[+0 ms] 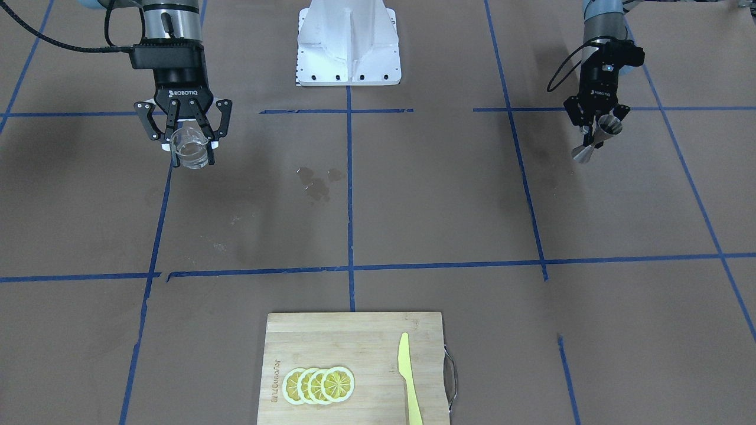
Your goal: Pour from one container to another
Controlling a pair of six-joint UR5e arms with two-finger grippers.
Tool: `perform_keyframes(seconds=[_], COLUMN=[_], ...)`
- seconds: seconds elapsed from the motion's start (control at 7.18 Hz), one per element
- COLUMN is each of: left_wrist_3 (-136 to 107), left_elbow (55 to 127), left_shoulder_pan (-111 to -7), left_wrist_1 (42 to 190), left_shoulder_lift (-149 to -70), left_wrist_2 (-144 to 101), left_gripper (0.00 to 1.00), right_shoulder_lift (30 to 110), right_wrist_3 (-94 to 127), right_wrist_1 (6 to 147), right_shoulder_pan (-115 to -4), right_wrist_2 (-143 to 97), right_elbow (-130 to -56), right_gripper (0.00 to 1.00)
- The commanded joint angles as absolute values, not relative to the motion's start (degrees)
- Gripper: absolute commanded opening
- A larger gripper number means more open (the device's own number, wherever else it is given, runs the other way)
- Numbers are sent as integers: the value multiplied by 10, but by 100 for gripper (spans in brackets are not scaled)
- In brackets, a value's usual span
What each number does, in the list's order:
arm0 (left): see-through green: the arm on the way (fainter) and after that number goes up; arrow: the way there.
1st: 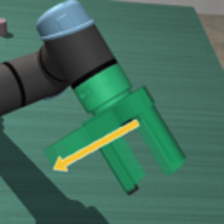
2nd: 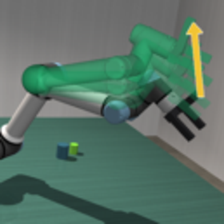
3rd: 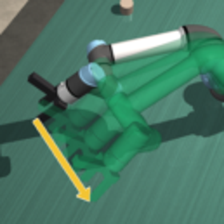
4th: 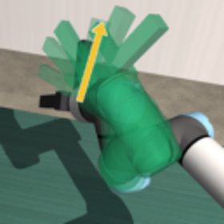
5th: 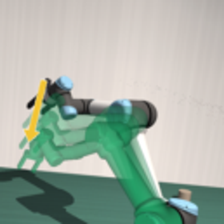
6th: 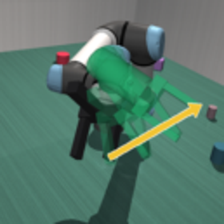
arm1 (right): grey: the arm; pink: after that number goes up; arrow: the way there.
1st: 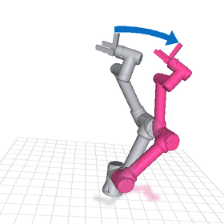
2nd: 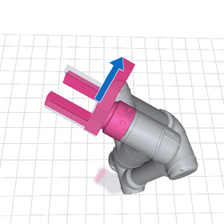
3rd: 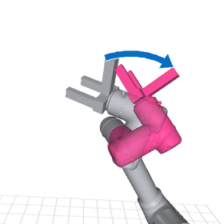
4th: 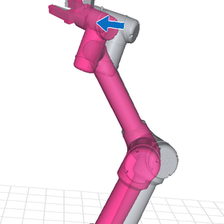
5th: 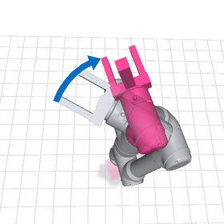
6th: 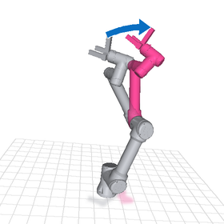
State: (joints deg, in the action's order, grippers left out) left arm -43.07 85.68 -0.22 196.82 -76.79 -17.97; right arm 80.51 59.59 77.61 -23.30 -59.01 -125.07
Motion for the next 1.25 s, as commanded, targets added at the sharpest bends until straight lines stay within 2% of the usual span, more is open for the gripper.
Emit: perform_keyframes(seconds=[0.0,0.28,1.11], left_wrist_3=[-380,-375,-384], left_elbow=[852,847,819], left_shoulder_pan=[0,2,19], left_wrist_1=[1965,1947,1945], left_shoulder_lift=[-770,-803,-810], left_wrist_2=[-175,-176,-177], left_gripper=[0,0,0], right_shoulder_lift=[805,805,803], right_wrist_3=[596,596,597], right_wrist_1=[776,777,776], right_shoulder_pan=[-233,-233,-233], right_wrist_2=[-591,-591,-601], right_elbow=[-1251,-1250,-1252], right_gripper=[12,12,12])
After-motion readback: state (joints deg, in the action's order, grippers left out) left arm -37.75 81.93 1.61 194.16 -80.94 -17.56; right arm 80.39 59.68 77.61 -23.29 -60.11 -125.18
